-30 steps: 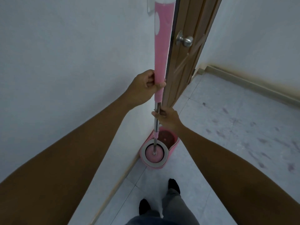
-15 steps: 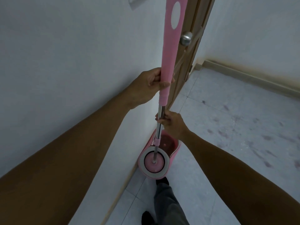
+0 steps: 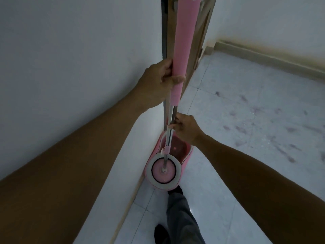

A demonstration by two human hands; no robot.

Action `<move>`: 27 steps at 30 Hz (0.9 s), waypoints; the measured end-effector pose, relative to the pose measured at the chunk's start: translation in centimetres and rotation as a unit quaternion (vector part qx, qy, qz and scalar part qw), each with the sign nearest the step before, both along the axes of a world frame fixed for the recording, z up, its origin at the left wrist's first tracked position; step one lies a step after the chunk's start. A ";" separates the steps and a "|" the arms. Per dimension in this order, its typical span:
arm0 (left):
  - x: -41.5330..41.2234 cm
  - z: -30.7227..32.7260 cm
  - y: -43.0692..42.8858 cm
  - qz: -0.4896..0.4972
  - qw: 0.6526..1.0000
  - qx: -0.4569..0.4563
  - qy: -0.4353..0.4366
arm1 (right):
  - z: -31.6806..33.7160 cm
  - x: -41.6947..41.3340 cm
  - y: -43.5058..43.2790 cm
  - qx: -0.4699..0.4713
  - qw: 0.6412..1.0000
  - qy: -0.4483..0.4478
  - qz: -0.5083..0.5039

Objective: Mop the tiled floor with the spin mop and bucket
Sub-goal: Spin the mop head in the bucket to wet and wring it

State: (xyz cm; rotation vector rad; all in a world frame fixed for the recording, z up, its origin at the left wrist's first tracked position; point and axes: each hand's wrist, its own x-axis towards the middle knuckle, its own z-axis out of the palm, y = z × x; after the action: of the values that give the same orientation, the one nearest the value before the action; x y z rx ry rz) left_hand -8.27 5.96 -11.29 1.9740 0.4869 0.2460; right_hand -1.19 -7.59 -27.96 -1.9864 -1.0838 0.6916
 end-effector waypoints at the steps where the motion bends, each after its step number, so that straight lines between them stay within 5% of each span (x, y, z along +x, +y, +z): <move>1: -0.2 -0.8 0.0 0.003 1.000 -0.007 -0.001 | -0.8 -0.2 0.0 -0.001 1.000 0.006 0.002; 17: -3.2 -12.2 -0.1 0.049 0.993 -0.084 0.064 | -11.2 -4.1 0.6 -0.087 0.975 0.186 -0.089; 27: -1.8 -4.3 -0.7 0.009 0.996 -0.073 -0.046 | -4.6 -1.8 -0.5 -0.002 0.992 0.115 -0.043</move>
State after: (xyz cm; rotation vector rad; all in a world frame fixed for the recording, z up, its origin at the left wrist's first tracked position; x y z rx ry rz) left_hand -10.03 5.25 -15.56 1.8073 0.4514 0.3031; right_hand -2.98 -8.06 -32.56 -1.8916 -0.8542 0.8530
